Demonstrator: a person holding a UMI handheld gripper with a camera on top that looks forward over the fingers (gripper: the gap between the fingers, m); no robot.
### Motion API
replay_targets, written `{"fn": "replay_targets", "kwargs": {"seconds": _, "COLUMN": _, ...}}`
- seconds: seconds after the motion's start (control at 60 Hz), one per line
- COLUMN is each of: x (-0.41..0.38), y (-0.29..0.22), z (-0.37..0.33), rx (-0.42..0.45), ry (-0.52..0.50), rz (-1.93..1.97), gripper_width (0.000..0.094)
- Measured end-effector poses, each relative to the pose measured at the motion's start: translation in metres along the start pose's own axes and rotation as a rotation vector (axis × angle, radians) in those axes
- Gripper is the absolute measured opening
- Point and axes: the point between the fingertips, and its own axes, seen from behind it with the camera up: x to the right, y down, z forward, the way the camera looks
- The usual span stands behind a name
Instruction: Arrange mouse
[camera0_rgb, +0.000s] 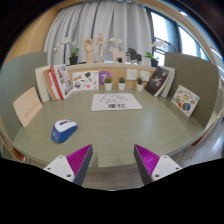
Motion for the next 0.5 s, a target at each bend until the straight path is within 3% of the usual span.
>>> {"fn": "replay_targets", "kwargs": {"seconds": 0.183, "x": -0.031, "y": -0.015, "z": 0.009, "rx": -0.04, "ry": -0.119, "rz": -0.053, "gripper_width": 0.0831}}
{"fn": "replay_targets", "kwargs": {"seconds": 0.5, "x": 0.008, "y": -0.082, "z": 0.058, "rx": -0.064, "ry": -0.187, "rz": -0.075, "gripper_width": 0.0829}}
